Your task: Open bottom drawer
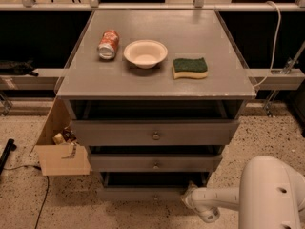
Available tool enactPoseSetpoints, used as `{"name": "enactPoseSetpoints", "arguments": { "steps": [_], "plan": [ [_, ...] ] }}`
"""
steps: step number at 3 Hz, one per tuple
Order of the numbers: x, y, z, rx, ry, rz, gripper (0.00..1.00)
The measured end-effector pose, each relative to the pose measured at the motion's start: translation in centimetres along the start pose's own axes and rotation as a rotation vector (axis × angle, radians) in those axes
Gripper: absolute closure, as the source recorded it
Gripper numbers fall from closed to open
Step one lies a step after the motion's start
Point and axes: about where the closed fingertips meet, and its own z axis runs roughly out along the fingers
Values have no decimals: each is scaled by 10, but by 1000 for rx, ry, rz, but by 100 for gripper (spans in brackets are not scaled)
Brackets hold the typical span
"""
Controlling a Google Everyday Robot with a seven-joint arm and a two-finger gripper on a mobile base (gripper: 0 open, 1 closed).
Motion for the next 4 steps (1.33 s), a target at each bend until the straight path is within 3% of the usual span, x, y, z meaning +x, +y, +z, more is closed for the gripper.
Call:
{"name": "enactPoseSetpoints", "arguments": {
  "steps": [1, 2, 4],
  "plan": [
    [0, 0, 0, 0, 0, 0, 100],
    [0, 0, 0, 0, 0, 0, 83],
    [0, 0, 0, 0, 0, 0, 23]
  ]
}}
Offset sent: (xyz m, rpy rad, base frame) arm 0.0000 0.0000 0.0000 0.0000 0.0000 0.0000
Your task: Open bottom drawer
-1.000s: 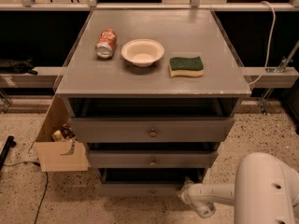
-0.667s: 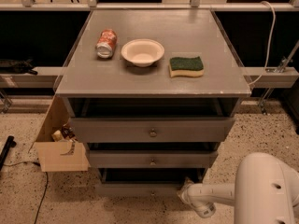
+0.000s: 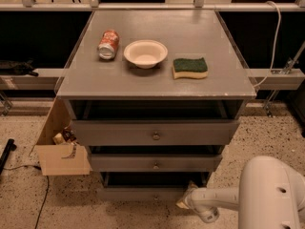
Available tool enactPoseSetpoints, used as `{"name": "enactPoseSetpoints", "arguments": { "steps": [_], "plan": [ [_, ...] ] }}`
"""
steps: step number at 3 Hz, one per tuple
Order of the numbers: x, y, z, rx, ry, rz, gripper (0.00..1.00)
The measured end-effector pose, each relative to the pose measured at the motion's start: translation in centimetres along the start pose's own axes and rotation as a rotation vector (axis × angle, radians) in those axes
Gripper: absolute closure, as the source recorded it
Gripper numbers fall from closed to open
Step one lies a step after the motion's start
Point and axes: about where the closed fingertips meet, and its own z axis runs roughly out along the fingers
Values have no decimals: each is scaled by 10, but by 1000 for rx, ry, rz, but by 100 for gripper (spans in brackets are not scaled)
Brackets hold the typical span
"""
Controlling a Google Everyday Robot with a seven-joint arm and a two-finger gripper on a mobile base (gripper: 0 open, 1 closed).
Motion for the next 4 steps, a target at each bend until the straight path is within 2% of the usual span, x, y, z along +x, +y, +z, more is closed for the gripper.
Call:
{"name": "enactPoseSetpoints", "arguments": {
  "steps": [1, 2, 3, 4],
  "plan": [
    [0, 0, 0, 0, 0, 0, 23],
    [12, 6, -12, 3, -7, 34, 20],
    [42, 37, -33, 0, 2, 93, 21],
    [41, 36, -34, 0, 2, 93, 21]
  ]
}}
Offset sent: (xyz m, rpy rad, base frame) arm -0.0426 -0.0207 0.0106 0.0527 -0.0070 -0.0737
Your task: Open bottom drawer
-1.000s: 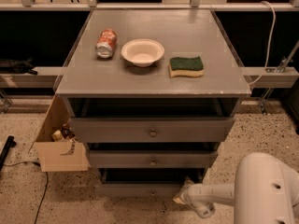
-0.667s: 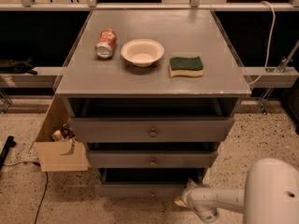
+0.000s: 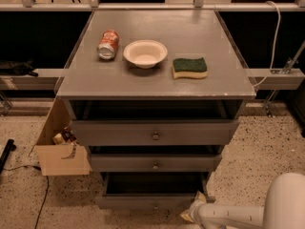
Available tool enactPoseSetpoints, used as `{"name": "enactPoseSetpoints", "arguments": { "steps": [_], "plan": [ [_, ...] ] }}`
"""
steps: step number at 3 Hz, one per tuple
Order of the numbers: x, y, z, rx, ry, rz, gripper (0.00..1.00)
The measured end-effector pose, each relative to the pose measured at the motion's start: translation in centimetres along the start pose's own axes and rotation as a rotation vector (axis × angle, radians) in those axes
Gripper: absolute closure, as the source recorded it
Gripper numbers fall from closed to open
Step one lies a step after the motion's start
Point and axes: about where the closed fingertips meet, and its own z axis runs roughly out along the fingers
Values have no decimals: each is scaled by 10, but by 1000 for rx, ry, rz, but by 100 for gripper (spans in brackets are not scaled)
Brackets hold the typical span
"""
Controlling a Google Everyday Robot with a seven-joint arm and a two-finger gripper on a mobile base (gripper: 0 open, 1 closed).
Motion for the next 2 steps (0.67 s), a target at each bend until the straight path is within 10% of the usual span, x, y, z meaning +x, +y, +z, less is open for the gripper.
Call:
{"name": "enactPoseSetpoints", "arguments": {
  "steps": [1, 2],
  "plan": [
    [0, 0, 0, 0, 0, 0, 0],
    [0, 0, 0, 0, 0, 0, 3]
  ]
}}
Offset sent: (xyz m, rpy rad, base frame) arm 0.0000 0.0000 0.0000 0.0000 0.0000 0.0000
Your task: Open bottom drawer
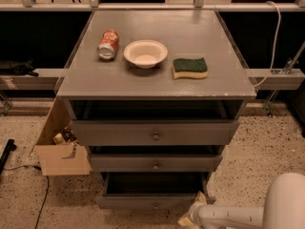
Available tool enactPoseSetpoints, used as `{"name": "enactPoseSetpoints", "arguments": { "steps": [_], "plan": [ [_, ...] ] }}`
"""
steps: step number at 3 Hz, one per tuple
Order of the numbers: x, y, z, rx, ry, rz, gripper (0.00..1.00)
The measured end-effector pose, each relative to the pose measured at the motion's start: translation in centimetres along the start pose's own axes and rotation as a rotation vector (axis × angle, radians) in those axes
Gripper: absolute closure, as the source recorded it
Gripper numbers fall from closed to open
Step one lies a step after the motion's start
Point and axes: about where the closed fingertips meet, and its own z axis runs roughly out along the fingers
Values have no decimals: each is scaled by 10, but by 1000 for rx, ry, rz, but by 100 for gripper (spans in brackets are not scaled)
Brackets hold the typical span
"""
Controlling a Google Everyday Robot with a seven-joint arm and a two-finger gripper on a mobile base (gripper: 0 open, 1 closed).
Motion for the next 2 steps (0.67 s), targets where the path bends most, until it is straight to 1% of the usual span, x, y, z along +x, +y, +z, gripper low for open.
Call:
{"name": "enactPoseSetpoints", "arguments": {
  "steps": [1, 2],
  "plan": [
    [20, 13, -2, -10, -11, 45, 12],
    [22, 25, -5, -25, -18, 59, 9]
  ]
}}
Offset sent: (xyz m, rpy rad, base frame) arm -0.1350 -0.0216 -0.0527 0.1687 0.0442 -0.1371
